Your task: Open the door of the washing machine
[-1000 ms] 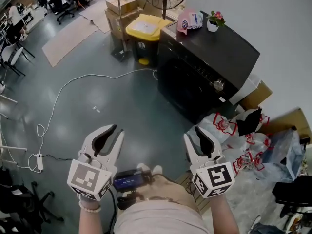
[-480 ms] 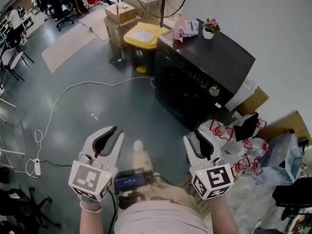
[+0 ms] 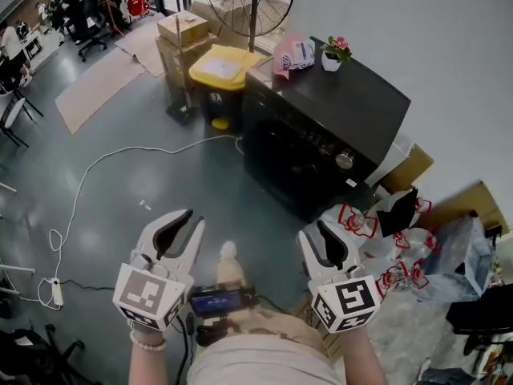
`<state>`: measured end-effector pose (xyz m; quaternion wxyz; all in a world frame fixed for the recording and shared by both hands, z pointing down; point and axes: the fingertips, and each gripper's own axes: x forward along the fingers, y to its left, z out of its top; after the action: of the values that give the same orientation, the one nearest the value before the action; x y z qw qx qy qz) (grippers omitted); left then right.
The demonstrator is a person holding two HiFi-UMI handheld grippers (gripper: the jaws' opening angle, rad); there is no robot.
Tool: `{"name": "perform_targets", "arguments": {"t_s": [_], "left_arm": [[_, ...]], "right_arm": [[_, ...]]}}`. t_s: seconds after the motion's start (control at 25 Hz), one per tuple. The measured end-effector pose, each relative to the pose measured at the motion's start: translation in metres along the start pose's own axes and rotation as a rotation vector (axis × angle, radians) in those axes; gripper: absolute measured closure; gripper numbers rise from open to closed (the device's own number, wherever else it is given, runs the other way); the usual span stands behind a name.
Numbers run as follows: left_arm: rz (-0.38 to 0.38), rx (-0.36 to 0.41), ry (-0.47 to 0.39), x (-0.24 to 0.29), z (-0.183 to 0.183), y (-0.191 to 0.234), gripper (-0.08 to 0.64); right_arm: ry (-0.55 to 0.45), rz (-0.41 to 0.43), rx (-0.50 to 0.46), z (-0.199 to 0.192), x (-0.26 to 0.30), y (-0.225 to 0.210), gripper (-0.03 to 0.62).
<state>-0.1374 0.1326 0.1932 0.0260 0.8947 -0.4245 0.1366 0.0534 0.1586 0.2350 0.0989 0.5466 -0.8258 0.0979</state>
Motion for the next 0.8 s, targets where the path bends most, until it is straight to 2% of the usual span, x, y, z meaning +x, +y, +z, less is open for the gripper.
{"name": "perform_targets", "arguments": {"t_s": [0.48, 0.8], "left_arm": [[-0.047, -0.031, 0.020, 0.057, 0.002, 0.056, 0.489], [-0.076, -0.020, 0.038, 0.094, 0.010, 0.103, 0.489]], "right_arm": [[0.023, -0.035, 0.024, 0.015, 0.070, -0.019, 0.457], [0.060, -0.054, 0.020, 0.030, 0.124, -0.029, 0.456]]}}
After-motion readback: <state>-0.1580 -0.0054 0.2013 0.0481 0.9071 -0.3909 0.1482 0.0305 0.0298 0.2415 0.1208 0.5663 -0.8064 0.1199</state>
